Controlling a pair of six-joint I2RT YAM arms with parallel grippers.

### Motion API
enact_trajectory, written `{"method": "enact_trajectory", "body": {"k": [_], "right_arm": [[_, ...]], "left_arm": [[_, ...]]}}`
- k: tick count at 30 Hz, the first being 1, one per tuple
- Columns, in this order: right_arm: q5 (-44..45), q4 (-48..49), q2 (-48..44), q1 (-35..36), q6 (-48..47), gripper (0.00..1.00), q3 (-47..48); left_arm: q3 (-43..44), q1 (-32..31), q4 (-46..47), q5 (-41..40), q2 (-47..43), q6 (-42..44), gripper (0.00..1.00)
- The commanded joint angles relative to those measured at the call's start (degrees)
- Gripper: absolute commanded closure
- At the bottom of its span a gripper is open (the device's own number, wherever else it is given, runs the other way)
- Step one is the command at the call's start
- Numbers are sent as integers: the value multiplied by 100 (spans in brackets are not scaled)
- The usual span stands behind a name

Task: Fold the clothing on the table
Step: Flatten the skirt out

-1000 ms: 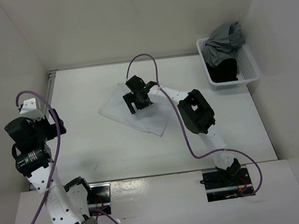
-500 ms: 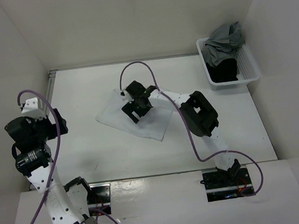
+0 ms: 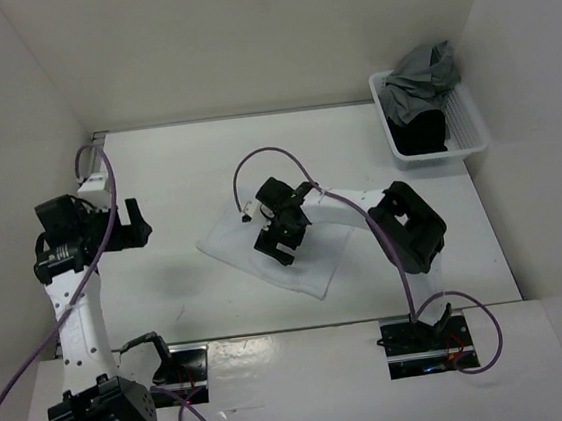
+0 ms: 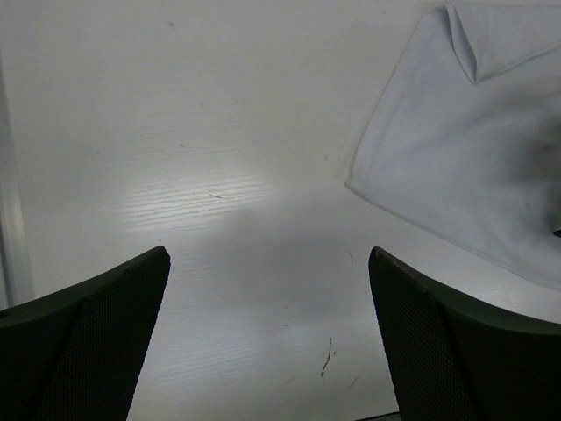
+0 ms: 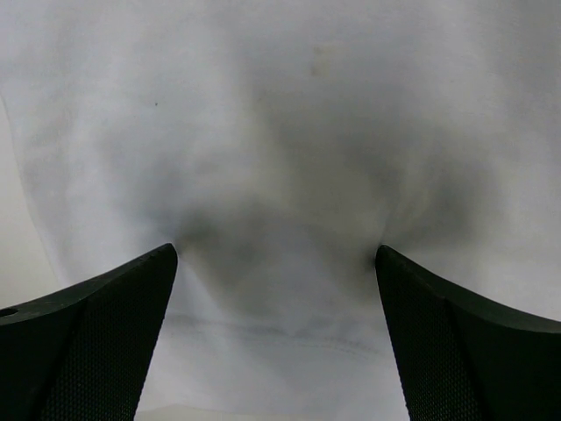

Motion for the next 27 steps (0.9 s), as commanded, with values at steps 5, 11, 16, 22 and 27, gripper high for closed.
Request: {"method": "enact_trajectory", "body": {"k": [5, 11, 16, 22, 27], "right_arm": [[293, -501, -254, 916, -393, 2, -712], [1366, -71, -192, 1524, -393, 1, -1134], [1447, -70, -561, 1524, -446, 1, -1196], [553, -868, -1562, 762, -639, 1, -415], [-871, -1257, -2546, -2351, -517, 1, 167]], "left_arm": [[461, -652, -96, -428, 501, 541, 0], [452, -705, -35, -315, 554, 488, 0], [400, -1144, -87, -507, 607, 786, 0], [400, -2154, -149, -1183, 1064, 1121, 0], [452, -3007, 350, -1676, 1389, 841, 0]]}}
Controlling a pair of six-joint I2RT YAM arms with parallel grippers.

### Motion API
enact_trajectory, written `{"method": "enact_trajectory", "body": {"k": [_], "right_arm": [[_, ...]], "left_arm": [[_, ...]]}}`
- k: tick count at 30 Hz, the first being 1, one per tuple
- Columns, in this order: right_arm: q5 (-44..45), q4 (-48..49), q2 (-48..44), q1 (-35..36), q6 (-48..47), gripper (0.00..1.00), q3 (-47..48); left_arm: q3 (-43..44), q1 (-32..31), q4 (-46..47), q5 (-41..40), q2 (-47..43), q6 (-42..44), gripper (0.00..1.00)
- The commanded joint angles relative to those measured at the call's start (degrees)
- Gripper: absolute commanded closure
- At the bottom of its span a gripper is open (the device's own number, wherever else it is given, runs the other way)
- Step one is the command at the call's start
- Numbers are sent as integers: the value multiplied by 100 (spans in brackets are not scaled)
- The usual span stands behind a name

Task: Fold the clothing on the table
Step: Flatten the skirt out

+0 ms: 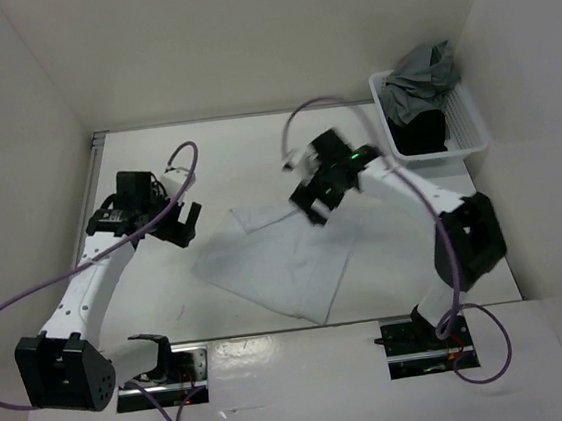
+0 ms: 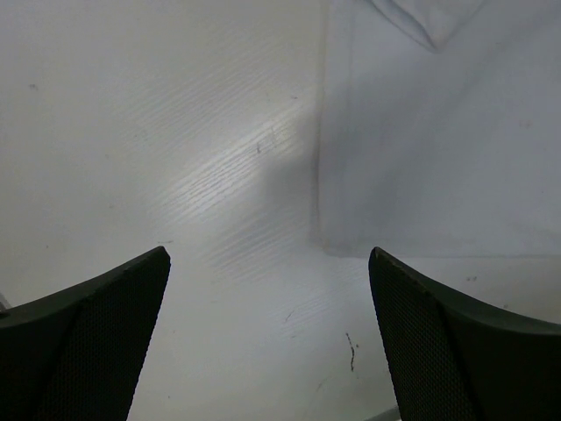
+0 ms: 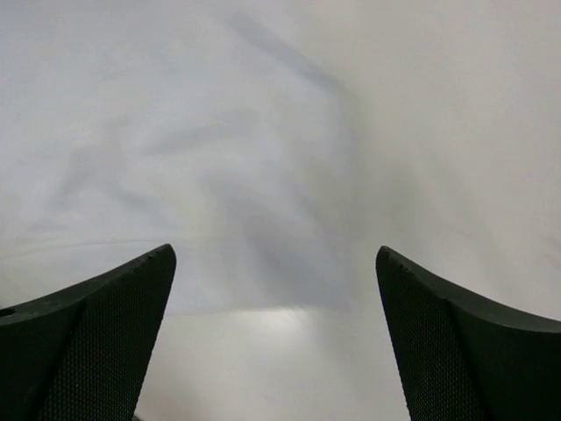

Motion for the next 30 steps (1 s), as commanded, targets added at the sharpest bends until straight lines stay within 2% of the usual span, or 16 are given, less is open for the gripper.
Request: {"method": "enact_trajectory", "body": {"k": [1, 3, 5, 10, 16, 23, 30], "right_arm": [[-980, -433, -1242, -2256, 135, 1, 392], [-1078, -266, -1909, -2908, 354, 1, -10], [-999, -143, -2610, -3516, 582, 1, -502], [-1412, -396, -3493, -4693, 654, 1, -830], [-1482, -520, -4187, -5379, 707, 1, -1015], [-1535, -468, -4364, -6048, 707, 1, -1015], [-1535, -415, -4417, -6365, 812, 1, -1068]], "left_arm": [[164, -496, 472, -356, 176, -56, 0], [164, -707, 682, -495, 378, -118, 0], [164, -1164, 971, -979, 502, -118, 0], [234, -2017, 1430, -1621, 1160, -223, 6], [356, -2694, 2124, -2044, 1934, -223, 19], [304, -2967, 2713, -2106, 2496, 23, 45], [190, -3283, 2845, -2105, 2673, 23, 50]]}}
